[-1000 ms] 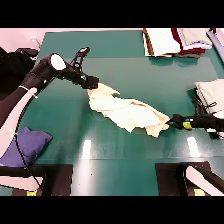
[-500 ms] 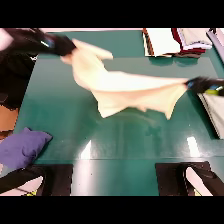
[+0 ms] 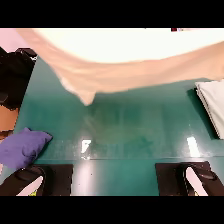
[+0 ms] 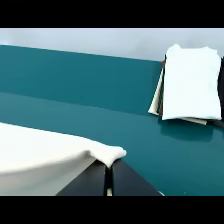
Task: Fold the shirts.
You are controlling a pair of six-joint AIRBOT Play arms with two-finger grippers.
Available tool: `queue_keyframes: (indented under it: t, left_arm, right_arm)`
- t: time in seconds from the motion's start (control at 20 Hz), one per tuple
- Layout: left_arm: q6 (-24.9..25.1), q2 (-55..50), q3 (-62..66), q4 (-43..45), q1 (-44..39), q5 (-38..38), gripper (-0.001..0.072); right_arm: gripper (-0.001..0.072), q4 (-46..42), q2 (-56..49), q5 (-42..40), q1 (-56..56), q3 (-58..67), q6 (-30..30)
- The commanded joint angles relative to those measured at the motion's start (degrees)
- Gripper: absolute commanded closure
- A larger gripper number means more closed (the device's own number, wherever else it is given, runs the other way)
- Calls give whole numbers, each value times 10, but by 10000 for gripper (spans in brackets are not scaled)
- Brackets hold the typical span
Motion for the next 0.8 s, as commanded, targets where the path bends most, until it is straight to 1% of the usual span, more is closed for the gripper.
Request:
queue_keyframes:
  t: [0.0,0.15,0.2,0.3,0.45,0.55,0.65,0.7,0.75]
  left_arm:
    - [16,-5,26,12,1,12,684]
    - [15,-78,24,62,1,-10,684]
    - [15,-118,24,78,1,-23,683]
    - [8,-212,24,79,1,-49,683]
    - [-22,-365,24,74,1,-71,682]
    - [-21,-447,24,73,1,-77,683]
    - [-30,-499,24,74,3,-87,682]
    - [-48,-512,24,75,7,-90,678]
    - [-56,-515,24,75,12,-91,477]
  right_arm:
    - [693,-7,-38,75,0,63,45]
    - [693,-17,-78,135,0,41,81]
    - [693,-17,-89,148,0,15,91]
    - [693,-18,-113,154,0,-53,103]
    - [693,-43,-158,129,2,-163,132]
    - [693,-61,-205,95,2,-213,135]
    - [692,-63,-255,49,-1,-240,134]
    - [687,-62,-282,30,-2,-239,131]
    - [524,-60,-305,17,-5,-232,124]
